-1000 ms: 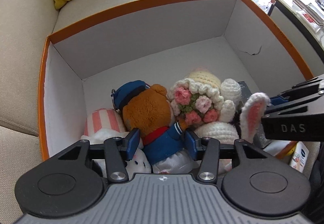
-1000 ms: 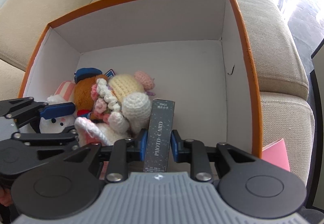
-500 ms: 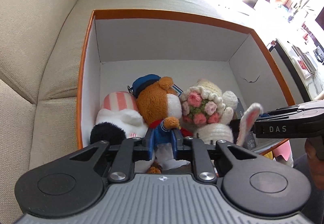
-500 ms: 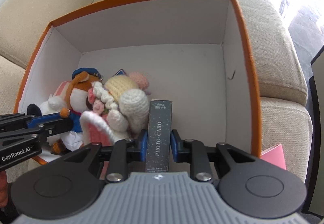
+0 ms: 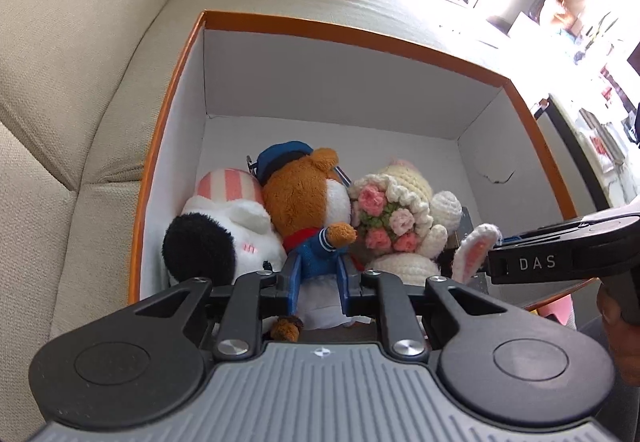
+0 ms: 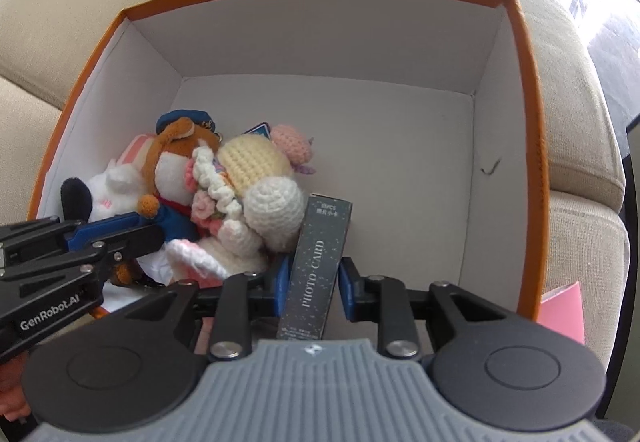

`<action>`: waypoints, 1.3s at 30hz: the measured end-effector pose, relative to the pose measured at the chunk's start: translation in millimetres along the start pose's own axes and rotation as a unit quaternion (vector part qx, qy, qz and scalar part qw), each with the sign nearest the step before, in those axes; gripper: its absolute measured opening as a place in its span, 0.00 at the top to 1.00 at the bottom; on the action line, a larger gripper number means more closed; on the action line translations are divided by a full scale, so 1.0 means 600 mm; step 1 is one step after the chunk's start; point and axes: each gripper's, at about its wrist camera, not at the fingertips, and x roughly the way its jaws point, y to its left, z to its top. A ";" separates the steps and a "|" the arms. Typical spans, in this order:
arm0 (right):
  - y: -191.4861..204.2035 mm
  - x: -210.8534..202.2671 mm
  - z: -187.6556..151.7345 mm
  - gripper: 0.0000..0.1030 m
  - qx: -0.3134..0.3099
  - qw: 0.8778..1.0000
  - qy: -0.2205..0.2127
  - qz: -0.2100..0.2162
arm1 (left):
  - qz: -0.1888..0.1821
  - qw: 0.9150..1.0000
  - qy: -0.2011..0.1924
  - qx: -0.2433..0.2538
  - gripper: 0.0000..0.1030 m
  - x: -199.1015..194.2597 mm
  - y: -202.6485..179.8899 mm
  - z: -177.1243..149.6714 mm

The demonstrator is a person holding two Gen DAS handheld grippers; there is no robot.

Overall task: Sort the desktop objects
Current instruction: 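Open the right gripper to release the photo-card box inside the box, then grasp the pink case with the right gripper while the left grasps the round compact mirror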

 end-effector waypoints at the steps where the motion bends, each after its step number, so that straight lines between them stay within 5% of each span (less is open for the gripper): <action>1: -0.004 -0.001 0.000 0.71 0.007 1.000 0.001 0.000 | -0.001 1.000 -0.002 -0.002 0.80 -0.003 0.002 -0.002; 16: 0.002 -0.021 -0.002 0.66 0.008 1.000 -0.018 -0.006 | -0.018 0.998 -0.061 -0.021 0.80 -0.072 -0.021 -0.019; 21: 0.005 -0.062 -0.018 0.66 -0.017 0.998 -0.054 0.001 | -0.028 0.997 -0.069 -0.003 0.80 -0.099 -0.050 -0.029; 31: -0.034 -0.187 -0.128 0.66 -0.068 0.977 -0.199 0.030 | -0.070 0.995 -0.060 0.033 0.80 -0.122 -0.128 -0.088; 39: -0.132 -0.184 -0.217 0.66 -0.014 0.985 -0.172 -0.026 | -0.088 0.994 -0.033 0.048 0.72 -0.075 -0.191 -0.132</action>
